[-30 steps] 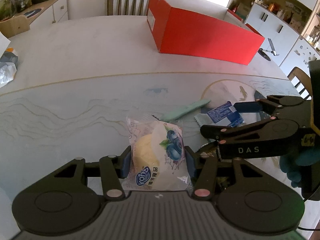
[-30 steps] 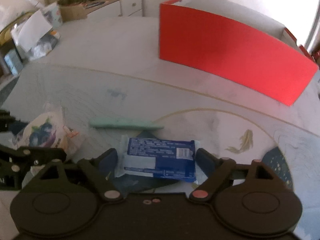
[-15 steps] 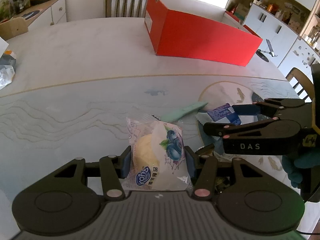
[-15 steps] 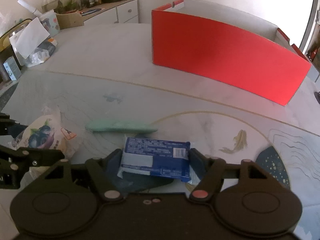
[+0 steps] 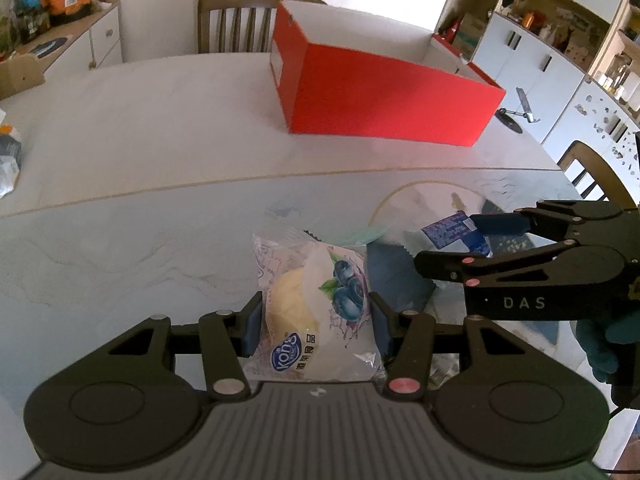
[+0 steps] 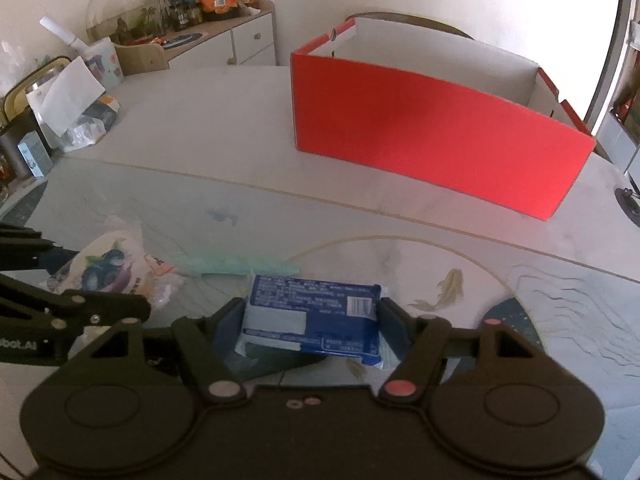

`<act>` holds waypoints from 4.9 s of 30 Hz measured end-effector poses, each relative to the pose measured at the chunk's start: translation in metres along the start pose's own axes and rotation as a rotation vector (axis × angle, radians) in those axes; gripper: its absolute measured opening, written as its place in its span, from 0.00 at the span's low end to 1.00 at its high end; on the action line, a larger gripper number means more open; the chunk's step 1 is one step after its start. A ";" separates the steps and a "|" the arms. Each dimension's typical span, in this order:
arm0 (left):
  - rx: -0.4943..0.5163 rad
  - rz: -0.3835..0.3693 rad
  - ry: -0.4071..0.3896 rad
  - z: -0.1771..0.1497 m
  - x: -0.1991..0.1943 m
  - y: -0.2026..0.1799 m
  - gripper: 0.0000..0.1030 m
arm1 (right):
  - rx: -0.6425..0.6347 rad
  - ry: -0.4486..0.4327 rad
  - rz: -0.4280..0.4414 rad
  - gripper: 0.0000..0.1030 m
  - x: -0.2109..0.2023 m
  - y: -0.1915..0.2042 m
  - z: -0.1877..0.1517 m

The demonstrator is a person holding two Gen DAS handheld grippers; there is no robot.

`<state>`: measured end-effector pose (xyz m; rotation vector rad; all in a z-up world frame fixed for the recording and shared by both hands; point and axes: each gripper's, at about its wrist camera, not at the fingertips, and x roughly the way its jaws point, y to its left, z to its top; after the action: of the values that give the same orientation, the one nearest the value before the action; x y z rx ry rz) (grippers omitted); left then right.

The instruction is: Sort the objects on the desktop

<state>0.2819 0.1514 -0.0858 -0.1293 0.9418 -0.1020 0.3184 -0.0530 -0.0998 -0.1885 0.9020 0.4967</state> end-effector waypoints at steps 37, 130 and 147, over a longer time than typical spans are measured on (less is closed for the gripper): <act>0.055 -0.051 -0.184 0.090 -0.046 -0.105 0.50 | 0.032 -0.143 -0.005 0.69 -0.115 -0.075 0.052; 0.075 0.084 0.109 0.274 0.192 -0.063 0.50 | -0.087 0.017 0.047 0.69 0.065 -0.184 0.172; 0.012 0.062 0.120 0.274 0.198 -0.058 0.58 | -0.066 0.016 0.050 0.74 0.069 -0.184 0.170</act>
<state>0.6180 0.0843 -0.0754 -0.0835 1.0641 -0.0589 0.5636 -0.1294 -0.0588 -0.2303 0.9083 0.5725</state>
